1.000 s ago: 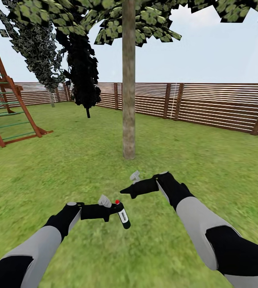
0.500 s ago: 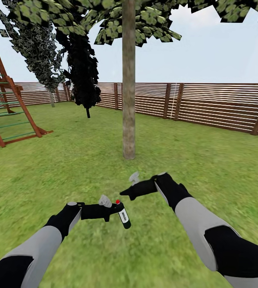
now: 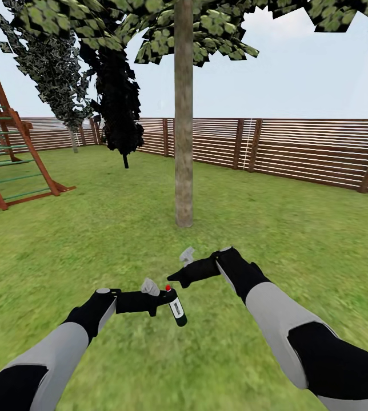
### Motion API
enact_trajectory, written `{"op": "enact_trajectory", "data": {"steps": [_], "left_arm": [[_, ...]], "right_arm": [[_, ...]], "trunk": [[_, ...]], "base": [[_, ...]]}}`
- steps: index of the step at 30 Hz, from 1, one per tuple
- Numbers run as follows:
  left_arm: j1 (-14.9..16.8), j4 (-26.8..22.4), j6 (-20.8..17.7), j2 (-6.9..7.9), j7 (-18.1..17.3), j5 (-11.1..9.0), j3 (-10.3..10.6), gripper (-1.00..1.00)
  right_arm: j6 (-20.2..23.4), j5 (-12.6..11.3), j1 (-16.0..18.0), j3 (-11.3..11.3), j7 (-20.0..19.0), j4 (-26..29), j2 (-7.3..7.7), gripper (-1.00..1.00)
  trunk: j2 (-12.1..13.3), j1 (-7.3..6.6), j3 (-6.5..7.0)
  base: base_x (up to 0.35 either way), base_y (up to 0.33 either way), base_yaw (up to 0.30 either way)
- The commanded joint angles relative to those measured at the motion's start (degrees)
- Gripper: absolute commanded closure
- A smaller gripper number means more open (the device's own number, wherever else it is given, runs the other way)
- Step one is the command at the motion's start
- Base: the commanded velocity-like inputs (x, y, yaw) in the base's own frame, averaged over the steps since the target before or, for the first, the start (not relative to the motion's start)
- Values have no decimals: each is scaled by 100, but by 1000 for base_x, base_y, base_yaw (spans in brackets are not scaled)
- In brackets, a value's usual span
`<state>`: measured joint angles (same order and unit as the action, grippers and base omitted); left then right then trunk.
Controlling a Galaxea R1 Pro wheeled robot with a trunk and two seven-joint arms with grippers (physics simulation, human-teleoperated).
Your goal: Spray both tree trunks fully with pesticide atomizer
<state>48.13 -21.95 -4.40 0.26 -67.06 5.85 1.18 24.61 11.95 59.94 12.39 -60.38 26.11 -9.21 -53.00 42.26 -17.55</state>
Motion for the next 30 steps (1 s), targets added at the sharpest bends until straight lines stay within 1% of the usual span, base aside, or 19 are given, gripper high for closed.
{"op": "enact_trajectory", "data": {"steps": [1, 3, 7, 11, 25, 30], "left_arm": [[2, -1, 0, 0, 0, -4, 0, 100], [2, -2, 0, 0, 0, -4, -2, 100], [4, -2, -2, 0, 0, -5, 2, 100], [3, -2, -8, 0, 0, -5, -2, 100], [4, -2, -9, 0, 8, -5, 5, 100], [3, -2, -9, 0, 13, -5, 5, 100]], "right_arm": [[0, 0, 0, 0, 7, -15, 1, 100], [-3, 2, 0, 3, 26, -180, 1, 100], [-8, 1, 0, 1, 52, -294, -1, 100], [-9, 0, 0, 4, 114, -319, -2, 100], [-9, 0, -8, 0, 123, -335, -11, 100], [-24, 0, -9, 8, 123, -471, -11, 100]], "trunk": [[0, 0, 0], [0, 0, 0], [0, 0, 0], [0, 0, 0], [0, 0, 0], [0, 0, 0]], "base": [[0, 0, 0], [0, 0, 0], [0, 0, 0], [0, 0, 0], [0, 0, 0], [0, 0, 0]]}}
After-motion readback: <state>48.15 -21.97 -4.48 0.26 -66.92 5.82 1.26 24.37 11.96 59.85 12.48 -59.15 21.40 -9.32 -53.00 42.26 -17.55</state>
